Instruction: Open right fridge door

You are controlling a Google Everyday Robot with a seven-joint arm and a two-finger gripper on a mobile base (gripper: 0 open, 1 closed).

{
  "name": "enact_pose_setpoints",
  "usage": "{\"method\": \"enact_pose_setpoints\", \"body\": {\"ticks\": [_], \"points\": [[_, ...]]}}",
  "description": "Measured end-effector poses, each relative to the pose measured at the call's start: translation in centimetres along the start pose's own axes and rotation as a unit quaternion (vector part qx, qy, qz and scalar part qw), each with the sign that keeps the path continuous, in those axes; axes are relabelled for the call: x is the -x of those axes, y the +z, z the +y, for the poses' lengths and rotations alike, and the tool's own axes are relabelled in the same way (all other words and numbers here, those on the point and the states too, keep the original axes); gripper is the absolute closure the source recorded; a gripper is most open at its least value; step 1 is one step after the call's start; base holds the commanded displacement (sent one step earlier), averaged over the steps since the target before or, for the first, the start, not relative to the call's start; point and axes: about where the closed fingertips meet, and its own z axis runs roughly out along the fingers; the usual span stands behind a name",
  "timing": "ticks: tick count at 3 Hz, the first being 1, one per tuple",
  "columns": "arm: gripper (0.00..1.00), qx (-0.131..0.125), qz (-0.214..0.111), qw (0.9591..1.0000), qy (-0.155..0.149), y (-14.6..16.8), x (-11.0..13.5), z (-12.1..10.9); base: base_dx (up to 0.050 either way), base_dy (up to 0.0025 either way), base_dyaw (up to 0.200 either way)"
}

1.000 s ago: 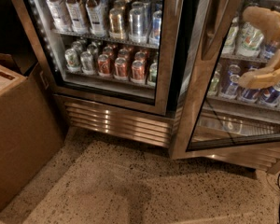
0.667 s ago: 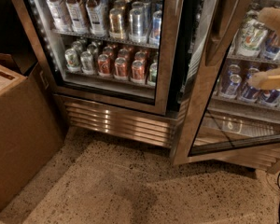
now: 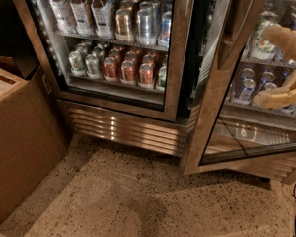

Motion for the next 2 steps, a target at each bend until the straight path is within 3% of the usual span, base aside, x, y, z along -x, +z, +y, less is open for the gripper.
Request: {"method": "enact_pose_setpoints", "body": {"ticks": [2], "points": [[0.0,0.005,0.027,0.9986,0.046,-0.7,-6.5,3.2,0.0,0.0,0.0]]}}
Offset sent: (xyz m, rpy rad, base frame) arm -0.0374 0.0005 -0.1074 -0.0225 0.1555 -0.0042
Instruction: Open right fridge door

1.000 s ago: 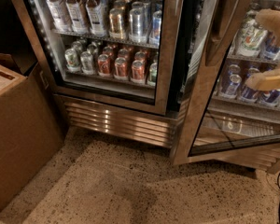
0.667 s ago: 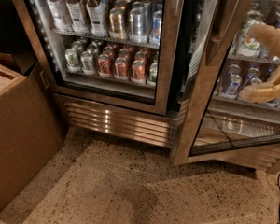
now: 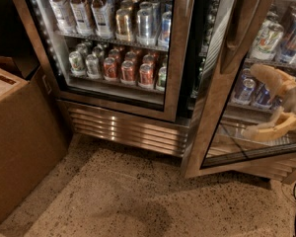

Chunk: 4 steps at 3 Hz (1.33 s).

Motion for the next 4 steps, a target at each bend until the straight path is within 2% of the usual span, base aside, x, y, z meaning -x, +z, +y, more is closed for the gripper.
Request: {"method": "enact_pose_setpoints", "body": {"ticks": [1,3,4], "points": [[0.0,0.002,0.007,0.9998,0.017,-0.8,-2.3,1.7,0.0,0.0,0.0],[0.0,0.005,0.008,0.9998,0.02,-0.7,-2.7,1.9,0.0,0.0,0.0],[0.0,0.018,0.019,0.9988,0.042,-0.8,-6.4,3.4,0.0,0.0,0.0]]}}
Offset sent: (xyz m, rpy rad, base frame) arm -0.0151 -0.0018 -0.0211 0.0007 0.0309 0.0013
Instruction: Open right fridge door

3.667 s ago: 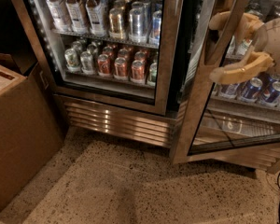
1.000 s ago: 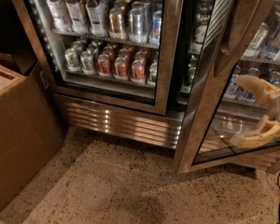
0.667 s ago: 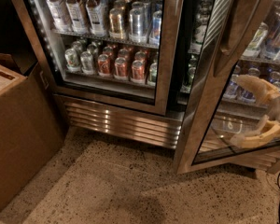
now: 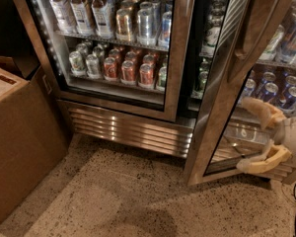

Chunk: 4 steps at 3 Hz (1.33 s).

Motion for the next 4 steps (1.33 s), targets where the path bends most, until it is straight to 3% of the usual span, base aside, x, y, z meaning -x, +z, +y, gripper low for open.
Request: {"method": "enact_pose_setpoints", "body": {"ticks": [1,2,4], "points": [[0.0,0.03,0.036,0.9984,0.032,-1.09,-7.59,4.36,0.0,0.0,0.0],[0.02,0.03,0.036,0.9984,0.032,-1.09,-7.59,4.36,0.0,0.0,0.0],[0.44,0.03,0.036,0.9984,0.032,-1.08,-7.58,4.36,0.0,0.0,0.0]]}}
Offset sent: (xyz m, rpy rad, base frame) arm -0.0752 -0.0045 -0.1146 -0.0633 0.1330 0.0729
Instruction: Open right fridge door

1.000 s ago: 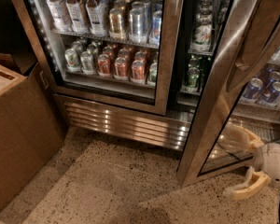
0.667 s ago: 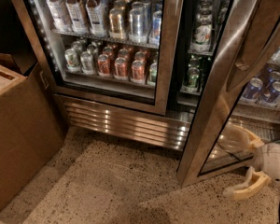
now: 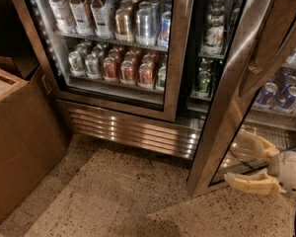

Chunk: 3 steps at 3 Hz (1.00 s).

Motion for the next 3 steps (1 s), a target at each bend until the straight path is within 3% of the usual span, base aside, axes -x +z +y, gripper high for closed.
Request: {"method": "enact_pose_setpoints", "body": {"ticks": [2,3], "points": [[0.91,0.0,0.0,1.0,0.0,0.01,0.0,0.0,0.0,0.0,0.0],[1.0,0.0,0.0,1.0,0.0,0.01,0.0,0.0,0.0,0.0,-0.2]]}}
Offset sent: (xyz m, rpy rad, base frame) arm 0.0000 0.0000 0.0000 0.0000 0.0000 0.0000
